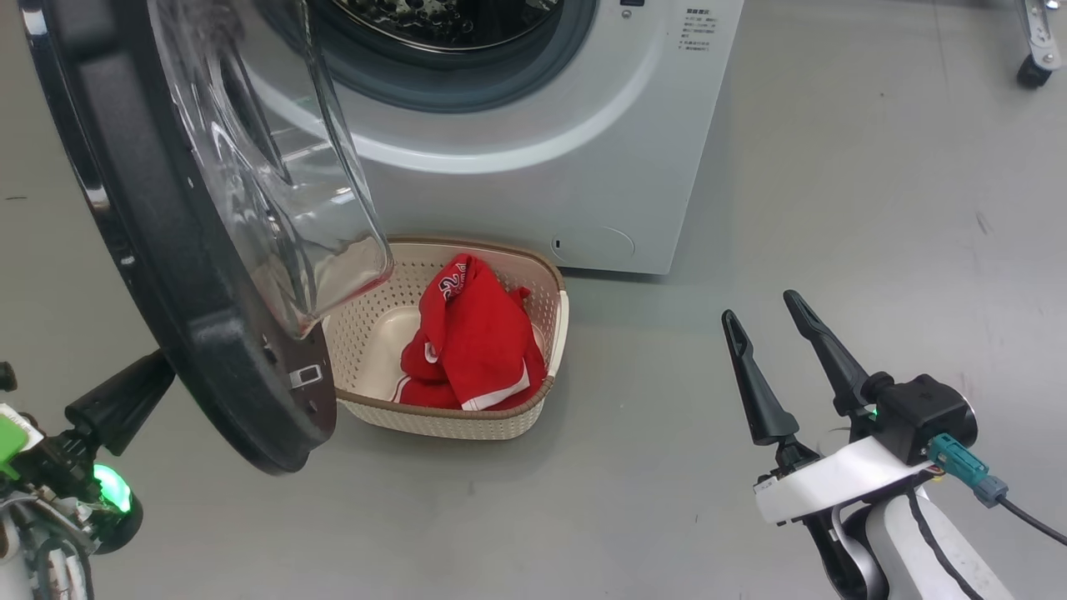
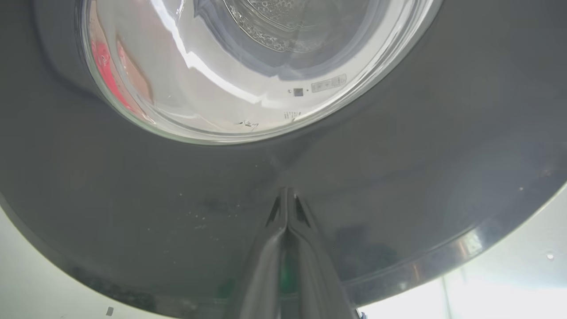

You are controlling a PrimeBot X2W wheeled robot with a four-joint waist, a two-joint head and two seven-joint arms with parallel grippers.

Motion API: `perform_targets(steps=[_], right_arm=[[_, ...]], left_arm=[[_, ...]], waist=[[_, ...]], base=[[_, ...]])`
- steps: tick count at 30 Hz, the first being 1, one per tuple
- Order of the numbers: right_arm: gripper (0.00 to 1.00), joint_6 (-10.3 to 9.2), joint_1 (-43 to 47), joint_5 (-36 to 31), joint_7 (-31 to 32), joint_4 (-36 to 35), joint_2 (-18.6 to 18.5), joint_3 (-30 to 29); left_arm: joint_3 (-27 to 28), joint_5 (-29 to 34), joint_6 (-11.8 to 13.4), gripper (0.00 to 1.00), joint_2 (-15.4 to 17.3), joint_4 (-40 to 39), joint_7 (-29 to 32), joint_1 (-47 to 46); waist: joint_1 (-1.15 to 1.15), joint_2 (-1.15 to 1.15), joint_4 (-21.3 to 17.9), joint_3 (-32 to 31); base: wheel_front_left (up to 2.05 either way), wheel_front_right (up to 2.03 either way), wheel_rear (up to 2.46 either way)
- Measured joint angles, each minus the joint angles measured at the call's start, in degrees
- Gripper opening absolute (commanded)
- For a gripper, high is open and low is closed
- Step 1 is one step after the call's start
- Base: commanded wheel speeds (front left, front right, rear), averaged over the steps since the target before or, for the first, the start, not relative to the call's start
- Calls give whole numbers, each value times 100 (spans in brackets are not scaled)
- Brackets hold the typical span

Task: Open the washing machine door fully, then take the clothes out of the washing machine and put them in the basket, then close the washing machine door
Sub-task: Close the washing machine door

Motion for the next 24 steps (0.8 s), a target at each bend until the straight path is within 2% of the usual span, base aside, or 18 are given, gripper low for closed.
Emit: perform_targets(steps=[7,14,24], right_arm=[[100,0,-4,0,0,-37,3,-78],[100,0,-7,0,0,-38,36,-90],[100,0,-24,0,0,-52,80,-146]], left_arm=[[-236,-115,15,0,-16,-133,-127,7],[-583,-738,119,0,-15,-80,-393,66],[-1151,-1196,119,0,-11,-13,-842,141]], waist=[[0,0,-222,79],[0,0,-464,139],[0,0,-857,226]], base=[[0,0,0],[0,0,0],[0,0,0]])
